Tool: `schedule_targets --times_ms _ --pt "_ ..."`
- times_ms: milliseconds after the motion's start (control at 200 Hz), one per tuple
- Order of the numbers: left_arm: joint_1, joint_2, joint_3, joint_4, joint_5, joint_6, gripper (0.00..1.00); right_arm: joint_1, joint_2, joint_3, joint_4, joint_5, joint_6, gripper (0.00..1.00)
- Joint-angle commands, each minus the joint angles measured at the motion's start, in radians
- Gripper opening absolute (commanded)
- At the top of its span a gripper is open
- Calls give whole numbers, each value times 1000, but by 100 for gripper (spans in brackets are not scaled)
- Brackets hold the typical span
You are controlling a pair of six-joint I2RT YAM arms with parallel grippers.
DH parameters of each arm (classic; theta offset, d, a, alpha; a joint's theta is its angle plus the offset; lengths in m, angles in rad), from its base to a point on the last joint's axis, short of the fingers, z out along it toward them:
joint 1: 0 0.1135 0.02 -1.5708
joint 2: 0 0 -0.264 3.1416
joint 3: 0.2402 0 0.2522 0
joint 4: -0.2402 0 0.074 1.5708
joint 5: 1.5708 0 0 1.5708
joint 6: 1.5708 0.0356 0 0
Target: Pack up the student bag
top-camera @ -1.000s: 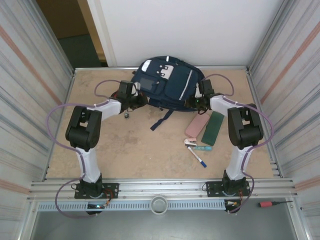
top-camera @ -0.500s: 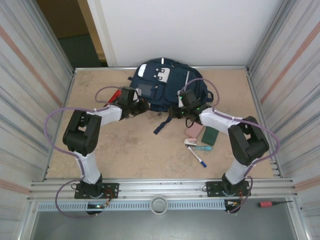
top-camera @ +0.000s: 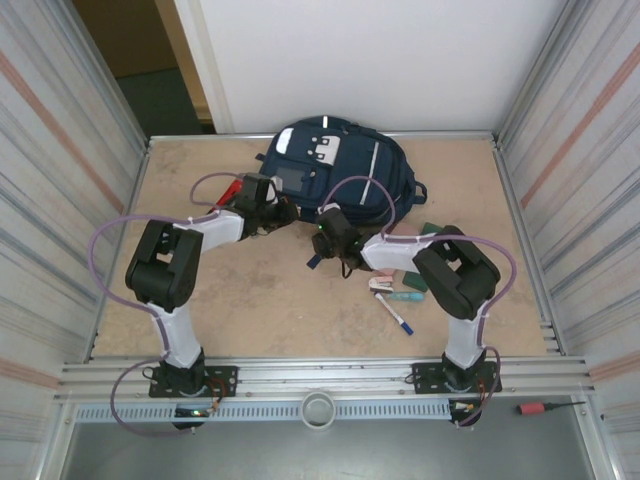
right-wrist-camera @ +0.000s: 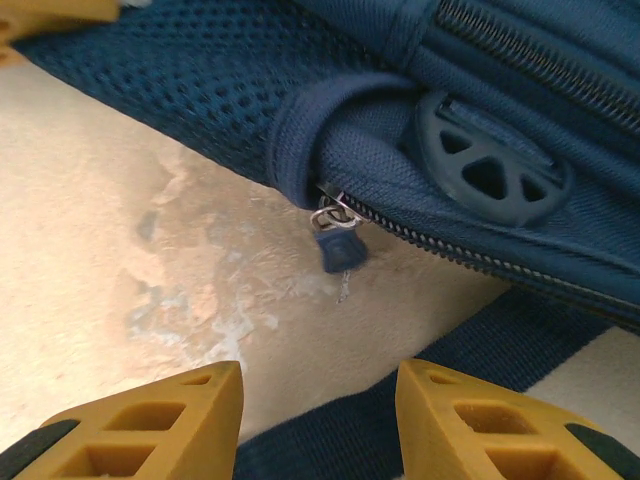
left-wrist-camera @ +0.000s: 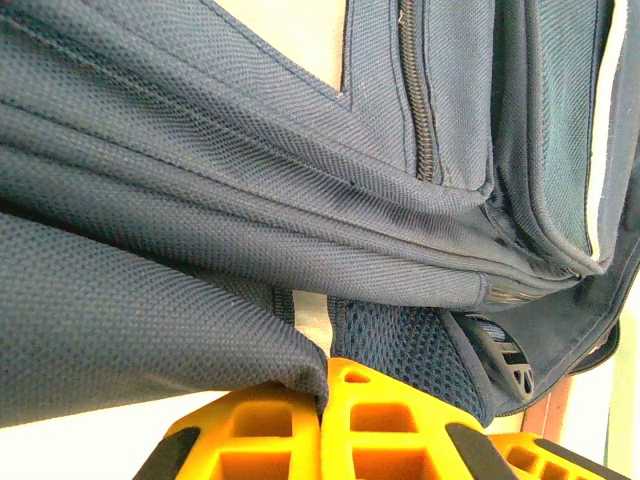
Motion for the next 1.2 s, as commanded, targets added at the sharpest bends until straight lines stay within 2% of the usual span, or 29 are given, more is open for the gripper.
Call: schedule_targets --times_ms 0,261,416,596,696,787,1197 --pt "-14 -66 22 3 44 12 0 14 42 36 82 89 37 43" --pt "-15 -60 22 7 49 12 0 19 131 85 154 141 45 39" --pt "-16 -60 22 7 52 11 0 17 165 124 164 192 41 33" --pt "-15 -59 21 7 54 12 0 8 193 150 156 243 39 22" --pt "-14 -58 20 4 47 19 0 1 192 142 158 249 35 9" --pt "-5 -56 21 4 47 25 0 -9 172 115 160 238 33 0" --pt "62 -44 37 -52 75 114 0 -122 -18 -92 151 36 9 0"
